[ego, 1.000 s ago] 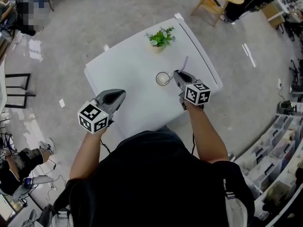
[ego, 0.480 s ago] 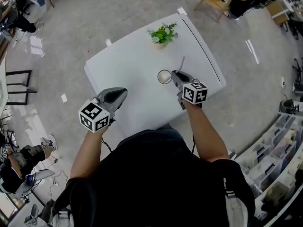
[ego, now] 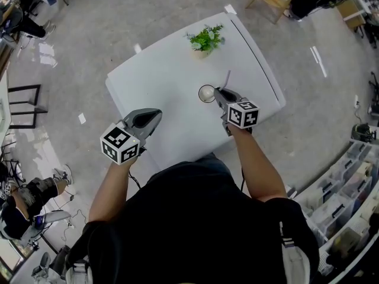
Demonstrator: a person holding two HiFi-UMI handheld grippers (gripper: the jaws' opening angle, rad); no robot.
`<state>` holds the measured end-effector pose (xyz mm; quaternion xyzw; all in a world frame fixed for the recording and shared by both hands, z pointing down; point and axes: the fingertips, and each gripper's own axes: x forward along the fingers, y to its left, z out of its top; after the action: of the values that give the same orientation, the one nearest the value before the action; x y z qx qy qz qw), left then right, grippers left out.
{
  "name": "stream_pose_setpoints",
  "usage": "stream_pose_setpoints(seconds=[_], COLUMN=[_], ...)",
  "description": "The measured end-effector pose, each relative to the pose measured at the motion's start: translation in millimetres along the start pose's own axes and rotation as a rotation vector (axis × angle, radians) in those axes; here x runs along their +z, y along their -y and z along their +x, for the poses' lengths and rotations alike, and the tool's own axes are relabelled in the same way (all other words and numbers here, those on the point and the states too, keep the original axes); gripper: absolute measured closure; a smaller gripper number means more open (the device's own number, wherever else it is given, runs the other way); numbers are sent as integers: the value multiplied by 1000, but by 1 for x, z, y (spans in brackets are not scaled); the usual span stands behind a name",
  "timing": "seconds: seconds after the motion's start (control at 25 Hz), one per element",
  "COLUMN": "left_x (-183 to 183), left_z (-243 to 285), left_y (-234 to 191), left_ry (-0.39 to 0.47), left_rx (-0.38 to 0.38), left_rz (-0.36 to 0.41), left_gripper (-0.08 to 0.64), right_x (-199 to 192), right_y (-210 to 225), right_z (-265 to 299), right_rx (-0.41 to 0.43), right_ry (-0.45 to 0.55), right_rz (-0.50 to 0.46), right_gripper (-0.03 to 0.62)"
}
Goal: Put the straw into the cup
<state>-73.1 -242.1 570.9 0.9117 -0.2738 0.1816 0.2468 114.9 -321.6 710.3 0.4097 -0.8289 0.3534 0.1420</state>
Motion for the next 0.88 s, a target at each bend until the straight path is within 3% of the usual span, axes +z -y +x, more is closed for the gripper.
stream_pose_setpoints(seconds=[0.88], left_x=[-14], left_z=[0], left_y=[-1], left_ry=[-17], left_rx=[3], left_rz=[-28], left_gripper=[559], right_x=[-15], right_y=[-2], right_z=[12], right_rx=[19], right_ry=[-23], right_rz=[11], right_gripper=[531])
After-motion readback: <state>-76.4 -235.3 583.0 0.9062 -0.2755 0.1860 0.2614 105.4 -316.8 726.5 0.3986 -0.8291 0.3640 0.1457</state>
